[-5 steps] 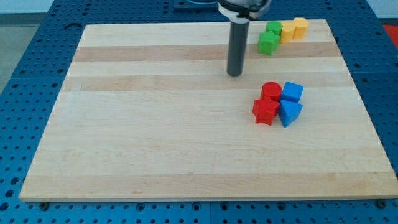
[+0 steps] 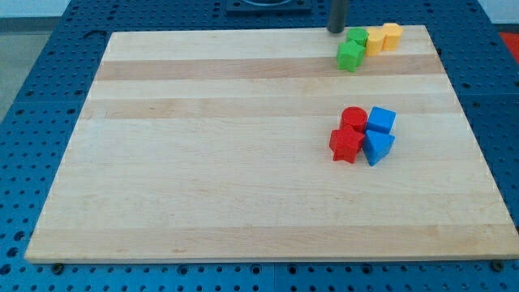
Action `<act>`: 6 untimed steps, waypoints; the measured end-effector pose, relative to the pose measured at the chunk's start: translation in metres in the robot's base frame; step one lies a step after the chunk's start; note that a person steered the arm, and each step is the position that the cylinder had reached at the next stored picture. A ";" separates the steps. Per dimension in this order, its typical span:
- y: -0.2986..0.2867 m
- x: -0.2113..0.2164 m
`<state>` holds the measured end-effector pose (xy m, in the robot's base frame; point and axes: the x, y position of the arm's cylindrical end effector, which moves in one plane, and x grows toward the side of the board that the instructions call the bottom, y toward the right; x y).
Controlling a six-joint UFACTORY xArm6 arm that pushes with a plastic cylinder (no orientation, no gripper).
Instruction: Point at the yellow hexagon
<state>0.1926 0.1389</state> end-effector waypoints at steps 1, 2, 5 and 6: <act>0.044 -0.001; 0.042 -0.001; 0.178 0.005; 0.080 0.024</act>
